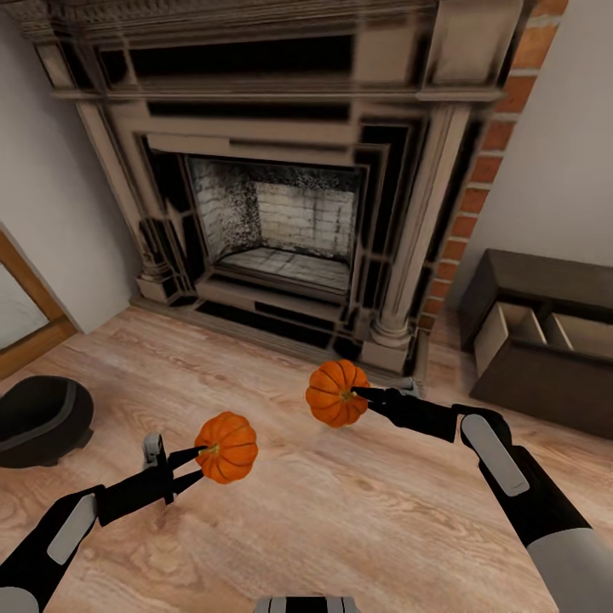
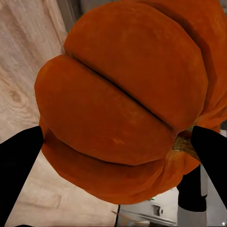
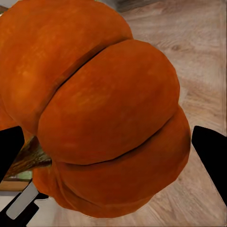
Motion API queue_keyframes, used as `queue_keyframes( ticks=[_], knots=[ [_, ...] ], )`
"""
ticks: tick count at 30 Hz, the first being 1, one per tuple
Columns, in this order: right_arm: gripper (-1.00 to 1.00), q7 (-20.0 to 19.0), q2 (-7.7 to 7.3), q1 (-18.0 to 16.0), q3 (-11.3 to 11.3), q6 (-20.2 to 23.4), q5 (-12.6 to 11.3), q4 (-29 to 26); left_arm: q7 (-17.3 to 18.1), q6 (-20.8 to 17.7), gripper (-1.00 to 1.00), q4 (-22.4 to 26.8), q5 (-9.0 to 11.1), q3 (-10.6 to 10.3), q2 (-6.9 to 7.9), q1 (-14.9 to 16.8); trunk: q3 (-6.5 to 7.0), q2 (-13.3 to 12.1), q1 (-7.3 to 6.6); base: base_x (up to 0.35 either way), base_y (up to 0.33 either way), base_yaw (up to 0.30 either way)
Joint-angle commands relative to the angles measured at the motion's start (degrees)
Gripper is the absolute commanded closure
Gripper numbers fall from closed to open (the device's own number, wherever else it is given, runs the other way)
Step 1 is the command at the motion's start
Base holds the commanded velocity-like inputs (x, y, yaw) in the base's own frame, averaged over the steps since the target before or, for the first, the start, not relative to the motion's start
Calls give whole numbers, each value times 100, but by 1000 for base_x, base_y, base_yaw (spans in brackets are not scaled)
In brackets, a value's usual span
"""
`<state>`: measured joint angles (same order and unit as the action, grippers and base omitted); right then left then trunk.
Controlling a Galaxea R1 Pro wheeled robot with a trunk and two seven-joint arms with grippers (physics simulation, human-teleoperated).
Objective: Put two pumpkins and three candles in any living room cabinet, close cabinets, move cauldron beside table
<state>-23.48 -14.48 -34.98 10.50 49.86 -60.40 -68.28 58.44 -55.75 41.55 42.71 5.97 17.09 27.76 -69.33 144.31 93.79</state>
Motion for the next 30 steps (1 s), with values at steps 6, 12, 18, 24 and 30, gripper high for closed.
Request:
queue_keyframes(
  ticks=[6, 12, 18, 24, 30],
  knots=[
    [100, -33, -2, -8, -3, 24, -57, 71, 19, -41, 100, 2, 27, 2, 1, 1, 130, -6, -17, 0, 0, -85],
    [100, -33, -2, -8, -4, 22, -59, 85, 18, -42, 100, 2, 27, -1, 2, 1, 223, -12, -27, 0, 0, -128],
    [100, -33, -2, -8, -12, 23, -60, 95, 27, -41, 100, 2, 54, 9, 2, 1, 236, -12, -27, 0, 0, -266],
    [100, -42, -2, -5, -13, 17, -67, 97, 17, -43, 100, 2, 114, -15, -3, 1, 316, -16, -35, 0, 0, -275],
    [100, -42, -2, -7, -14, 15, -68, 208, 10, -44, 100, 2, 115, -24, -9, 1, 462, -24, -50, 0, 0, -276]
  ],
)
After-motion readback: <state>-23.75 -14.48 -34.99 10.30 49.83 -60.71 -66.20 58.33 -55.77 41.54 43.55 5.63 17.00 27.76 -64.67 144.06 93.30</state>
